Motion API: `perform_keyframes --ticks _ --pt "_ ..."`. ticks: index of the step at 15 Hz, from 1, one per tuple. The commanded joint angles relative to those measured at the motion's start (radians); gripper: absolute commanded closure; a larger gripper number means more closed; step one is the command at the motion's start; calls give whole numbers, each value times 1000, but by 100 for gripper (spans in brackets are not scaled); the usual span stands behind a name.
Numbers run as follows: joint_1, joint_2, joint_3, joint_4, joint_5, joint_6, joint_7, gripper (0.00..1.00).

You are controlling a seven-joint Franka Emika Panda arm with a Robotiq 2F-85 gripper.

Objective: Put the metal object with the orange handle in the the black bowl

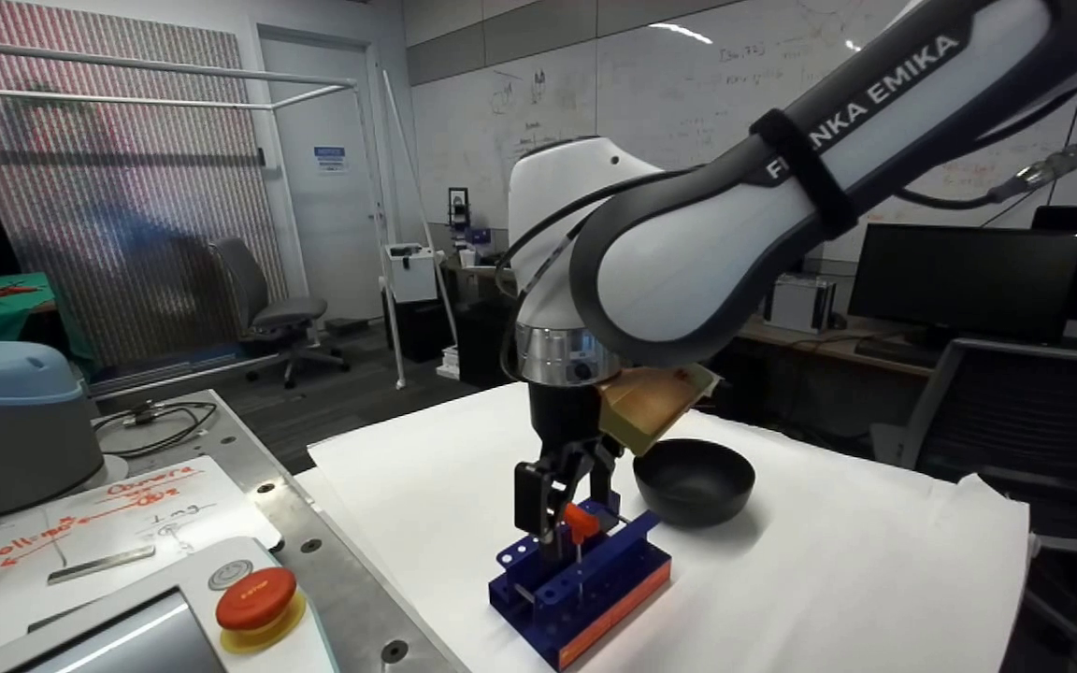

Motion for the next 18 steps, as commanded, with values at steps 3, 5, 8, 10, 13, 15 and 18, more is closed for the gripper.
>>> perform_keyframes --ticks 3,5,8,10,13,15,18 --pt "48 70 -65 104 -21 8 66 41" --pt "56 77 -78 117 -26 -11 79 58" --pt "63 80 -93 132 -22 -45 104 80" --pt "64 75 -97 133 -17 -65 122 93" --pt "84 14 -96 91 -27 -53 171 90" --pt "99 -40 -92 63 -36 -44 192 90" --pt "125 -105 -88 50 -62 -45 231 90"
